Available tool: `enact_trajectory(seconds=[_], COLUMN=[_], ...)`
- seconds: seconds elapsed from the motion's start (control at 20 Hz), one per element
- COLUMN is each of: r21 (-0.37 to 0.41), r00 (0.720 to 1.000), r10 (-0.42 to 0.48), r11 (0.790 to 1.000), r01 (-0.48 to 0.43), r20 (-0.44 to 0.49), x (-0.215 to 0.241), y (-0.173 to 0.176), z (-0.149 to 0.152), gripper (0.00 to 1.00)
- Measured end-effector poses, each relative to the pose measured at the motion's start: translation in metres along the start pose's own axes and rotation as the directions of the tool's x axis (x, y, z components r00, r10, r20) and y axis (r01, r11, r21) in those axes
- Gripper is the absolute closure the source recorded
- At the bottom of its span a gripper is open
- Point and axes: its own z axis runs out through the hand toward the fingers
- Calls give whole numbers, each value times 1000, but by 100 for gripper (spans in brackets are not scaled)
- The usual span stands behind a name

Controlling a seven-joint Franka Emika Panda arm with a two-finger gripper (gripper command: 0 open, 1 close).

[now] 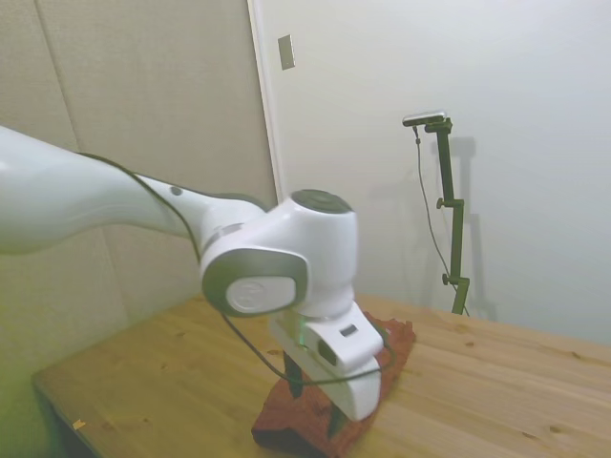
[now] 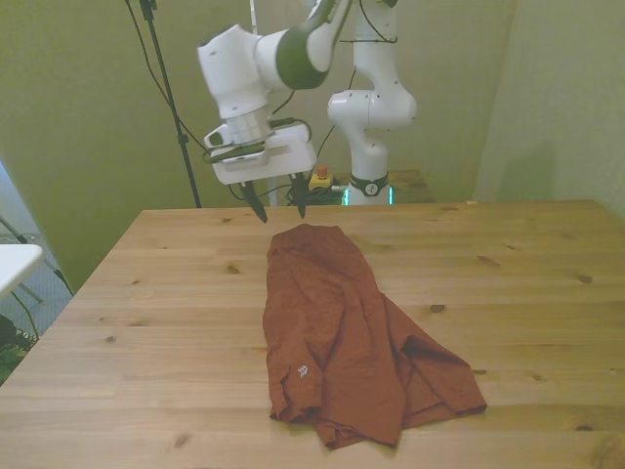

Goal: Unfold the shorts

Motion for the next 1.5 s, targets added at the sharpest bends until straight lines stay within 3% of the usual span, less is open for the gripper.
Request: enact_trajectory(seconds=[0.25,0.4,0.9,1.5], r21=[90,92,107,135], r00=[981,970,945,933], r10=[-37,-57,-144,-175], r11=[996,995,987,981], r01=[20,36,118,138], r20=[188,236,294,314], x=[48,56,31,21], y=[8,2,-24,-25], z=[32,43,69,58], gripper=[0,0,0,0])
